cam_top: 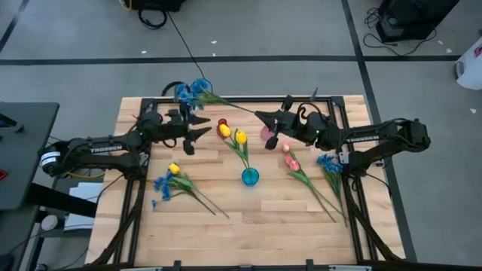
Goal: Sort flowers into vase by color
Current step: Put the middle right blue flowers into the pink vase
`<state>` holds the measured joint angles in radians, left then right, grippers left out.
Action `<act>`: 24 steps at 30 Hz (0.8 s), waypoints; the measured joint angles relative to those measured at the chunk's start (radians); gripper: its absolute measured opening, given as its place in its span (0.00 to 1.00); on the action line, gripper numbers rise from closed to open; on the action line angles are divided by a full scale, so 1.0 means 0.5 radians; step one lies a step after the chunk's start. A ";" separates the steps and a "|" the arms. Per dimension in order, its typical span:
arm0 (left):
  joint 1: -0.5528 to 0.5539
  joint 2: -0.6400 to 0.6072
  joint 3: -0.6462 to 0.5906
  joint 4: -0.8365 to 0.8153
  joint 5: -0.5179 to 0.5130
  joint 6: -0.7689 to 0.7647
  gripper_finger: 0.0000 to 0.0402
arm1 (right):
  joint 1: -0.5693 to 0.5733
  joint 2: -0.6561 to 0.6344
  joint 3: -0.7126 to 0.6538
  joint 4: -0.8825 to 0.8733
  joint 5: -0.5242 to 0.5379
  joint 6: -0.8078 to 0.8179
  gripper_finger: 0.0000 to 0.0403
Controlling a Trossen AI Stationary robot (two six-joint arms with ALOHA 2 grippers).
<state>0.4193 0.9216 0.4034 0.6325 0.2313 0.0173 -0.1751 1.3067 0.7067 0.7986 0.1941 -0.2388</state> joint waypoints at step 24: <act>0.176 0.600 0.251 0.373 0.096 -0.103 0.37 | -0.344 0.000 0.000 0.180 -0.706 0.289 0.04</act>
<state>0.5073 1.2214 0.5287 0.8188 0.2793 -0.0341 -0.3471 1.3067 0.7067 0.8885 -0.1588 -0.0944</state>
